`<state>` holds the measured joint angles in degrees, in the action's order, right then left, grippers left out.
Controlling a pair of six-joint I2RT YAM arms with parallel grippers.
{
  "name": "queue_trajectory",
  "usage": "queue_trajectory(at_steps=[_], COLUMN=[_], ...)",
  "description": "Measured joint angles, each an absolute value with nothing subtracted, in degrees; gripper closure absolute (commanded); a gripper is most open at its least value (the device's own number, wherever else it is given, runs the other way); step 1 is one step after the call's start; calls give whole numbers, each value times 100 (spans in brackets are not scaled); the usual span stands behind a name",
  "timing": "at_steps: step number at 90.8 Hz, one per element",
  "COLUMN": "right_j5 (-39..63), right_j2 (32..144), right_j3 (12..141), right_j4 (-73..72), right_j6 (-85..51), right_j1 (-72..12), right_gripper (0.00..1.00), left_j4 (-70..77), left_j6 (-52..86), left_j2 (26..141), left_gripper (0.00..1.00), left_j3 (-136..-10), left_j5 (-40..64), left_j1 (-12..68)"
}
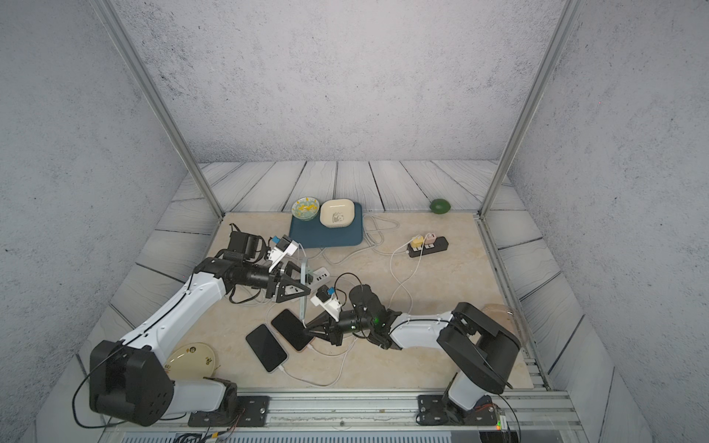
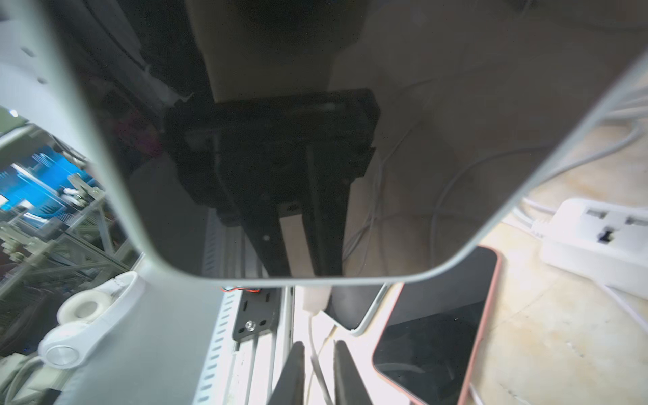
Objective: Unplug the charging cable from the phone
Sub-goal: Remove the charging cable from the phone.
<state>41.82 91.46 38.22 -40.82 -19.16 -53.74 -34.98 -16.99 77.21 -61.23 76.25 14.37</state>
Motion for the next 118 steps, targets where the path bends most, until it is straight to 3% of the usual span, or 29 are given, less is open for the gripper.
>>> queue_trajectory(at_steps=[11, 99, 118], right_j5=[4185, 4125, 3288], right_j2=[9150, 9441, 9345], right_j3=[3822, 3675, 3706], right_j4=[-4093, -4440, -3769], right_j6=[-1935, -2193, -2309], right_j1=[-5384, -5293, -4875], right_gripper=[100, 100, 100], left_j4=[-3494, -3457, -3588], left_j6=[-1702, -1455, -1616], left_j2=[7721, 7721, 7721], left_gripper=[64, 67, 67], left_j3=[-6125, -6331, -6331], left_j5=[7609, 7655, 7660], left_j1=[1437, 1426, 1428])
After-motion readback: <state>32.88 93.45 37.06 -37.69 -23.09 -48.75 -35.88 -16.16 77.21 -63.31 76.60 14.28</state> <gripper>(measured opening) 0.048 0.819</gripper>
